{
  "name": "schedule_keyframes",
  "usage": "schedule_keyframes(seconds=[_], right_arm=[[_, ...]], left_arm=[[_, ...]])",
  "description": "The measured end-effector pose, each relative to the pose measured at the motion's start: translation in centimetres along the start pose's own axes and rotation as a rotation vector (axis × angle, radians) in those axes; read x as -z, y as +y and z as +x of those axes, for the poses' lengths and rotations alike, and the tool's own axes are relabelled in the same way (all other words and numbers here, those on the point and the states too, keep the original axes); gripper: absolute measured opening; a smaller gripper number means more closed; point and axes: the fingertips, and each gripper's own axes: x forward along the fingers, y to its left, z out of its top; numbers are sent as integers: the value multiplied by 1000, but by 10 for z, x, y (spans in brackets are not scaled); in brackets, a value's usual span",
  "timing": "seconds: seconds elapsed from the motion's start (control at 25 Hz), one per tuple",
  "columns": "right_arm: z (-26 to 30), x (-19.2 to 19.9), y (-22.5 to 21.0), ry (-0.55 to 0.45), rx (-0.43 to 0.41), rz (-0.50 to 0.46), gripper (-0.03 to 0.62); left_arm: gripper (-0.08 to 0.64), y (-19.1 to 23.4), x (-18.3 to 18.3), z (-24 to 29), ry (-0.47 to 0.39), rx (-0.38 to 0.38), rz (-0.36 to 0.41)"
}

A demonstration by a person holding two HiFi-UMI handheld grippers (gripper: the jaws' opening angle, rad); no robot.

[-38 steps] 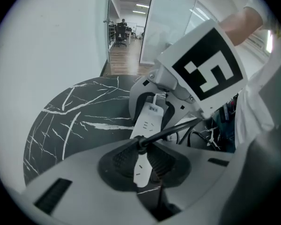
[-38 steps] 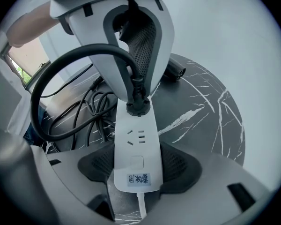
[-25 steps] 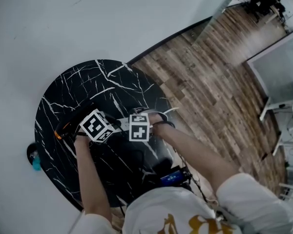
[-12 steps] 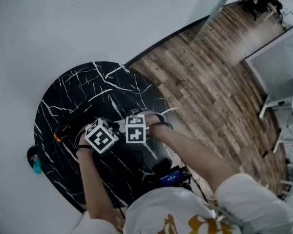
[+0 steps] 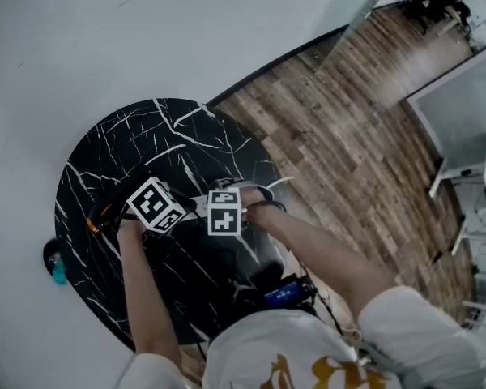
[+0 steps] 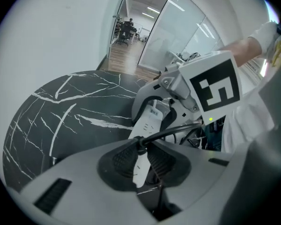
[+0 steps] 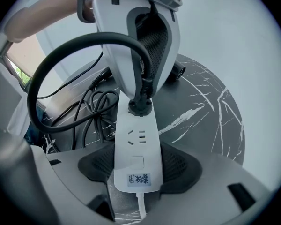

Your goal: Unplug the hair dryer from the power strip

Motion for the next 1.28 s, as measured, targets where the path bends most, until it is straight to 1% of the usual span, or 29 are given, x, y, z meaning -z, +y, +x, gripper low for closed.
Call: schedule_keyframes(seconds=[0.08, 0.2, 0.24, 0.32, 0.36, 0.4, 0.48, 0.52, 0.56, 0.6, 0.72, 0.8, 0.84, 0.88, 0.96, 1.0, 1.12, 1.28], right_arm=[[0, -1, -1, 14, 1, 6, 270], [0, 0, -2, 36, 0, 0, 270], [0, 0, -1, 35, 0, -2, 270], [0, 0, 0, 36, 0, -12, 270], [0, -1, 1, 36, 1, -21, 270], [0, 0, 1, 34, 3, -28, 270], [1, 0, 2, 27, 3, -27, 265], [1, 0, 1, 24, 2, -21, 265], [0, 0, 1, 23, 0, -15, 265], [0, 1, 2, 22, -3, -9, 265], [0, 0, 2, 24, -8, 0, 265], [0, 0, 1, 25, -5, -9, 265], [0, -1, 1, 22, -2, -14, 265], [0, -1, 1, 19, 1, -16, 265], [0, 1, 2, 18, 0, -10, 265], [0, 1, 2, 22, -2, -6, 265], [0, 0, 1, 29, -5, -11, 265], [-1, -2, 1, 22, -4, -20, 265]], left_arm=[[57, -1, -1, -1, 1, -45, 26], [55, -9, 6, 3, 45, -153, 67], [54, -10, 9, 4, 58, -177, 67], [54, -6, 9, 1, 72, -200, 74], [54, -2, 7, -2, 73, -194, 82], [55, 0, 5, -3, 64, -165, 82], [55, -2, 1, -2, 25, -70, 53], [55, -3, 0, -1, 12, -36, 37], [55, -3, 0, -1, 7, -23, 30], [55, -3, -1, -1, 9, -31, 33], [54, -8, 3, 0, 51, -129, 80], [52, -7, 8, 0, 73, -177, 95], [52, -4, 8, -2, 69, -181, 97], [52, -2, 5, -4, 57, -161, 90], [52, -4, 0, -4, 28, -96, 65], [52, -5, -1, -4, 27, -86, 63], [51, -7, 3, -2, 47, -129, 82], [51, -9, 6, 0, 55, -151, 69]])
